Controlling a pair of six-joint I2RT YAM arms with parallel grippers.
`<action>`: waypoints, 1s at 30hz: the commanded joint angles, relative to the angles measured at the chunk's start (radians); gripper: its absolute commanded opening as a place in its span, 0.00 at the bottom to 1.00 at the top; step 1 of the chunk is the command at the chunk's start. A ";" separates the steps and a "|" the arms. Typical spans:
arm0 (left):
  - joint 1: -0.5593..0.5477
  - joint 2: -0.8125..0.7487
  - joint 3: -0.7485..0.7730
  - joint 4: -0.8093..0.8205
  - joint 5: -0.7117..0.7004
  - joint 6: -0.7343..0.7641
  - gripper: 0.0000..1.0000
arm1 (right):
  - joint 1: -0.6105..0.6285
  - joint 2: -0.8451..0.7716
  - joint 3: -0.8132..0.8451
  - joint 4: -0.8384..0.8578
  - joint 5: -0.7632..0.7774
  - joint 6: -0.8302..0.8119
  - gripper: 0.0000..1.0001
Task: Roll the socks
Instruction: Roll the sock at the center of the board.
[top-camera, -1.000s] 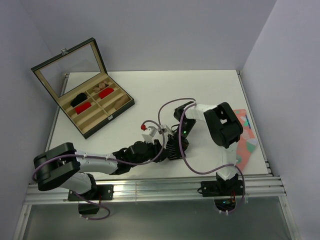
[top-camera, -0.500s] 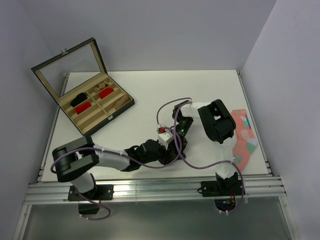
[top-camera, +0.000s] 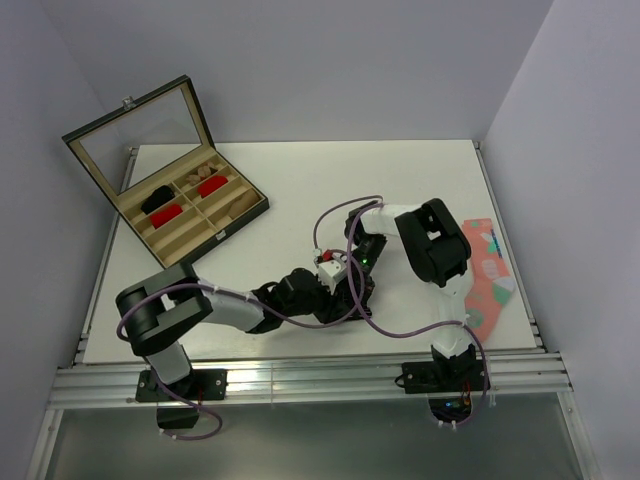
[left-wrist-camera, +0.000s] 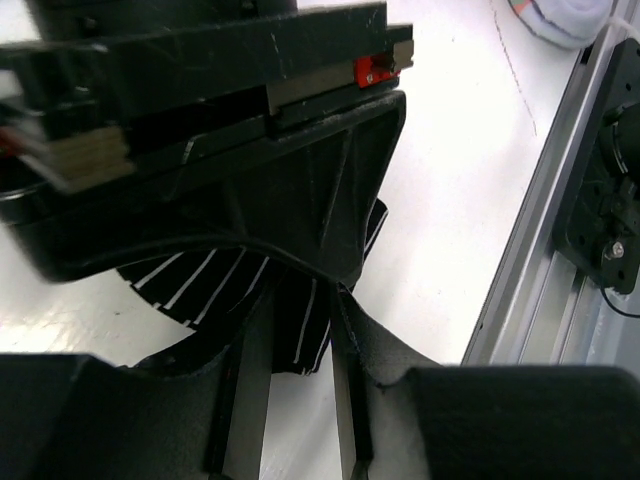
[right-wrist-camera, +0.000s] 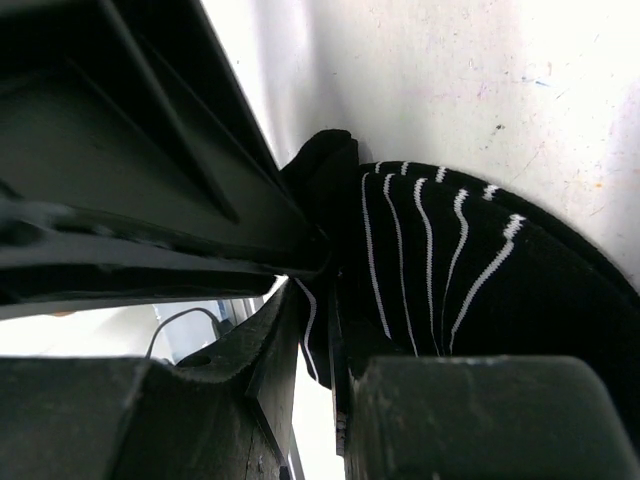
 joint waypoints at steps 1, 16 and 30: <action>0.001 0.028 0.040 0.011 0.069 0.033 0.33 | -0.005 0.021 0.014 0.016 0.038 -0.002 0.22; 0.000 0.135 0.095 -0.074 0.069 -0.053 0.00 | -0.005 -0.013 -0.018 0.105 0.052 0.050 0.22; -0.012 0.220 0.259 -0.525 -0.044 -0.237 0.00 | -0.060 -0.168 -0.076 0.326 0.086 0.255 0.38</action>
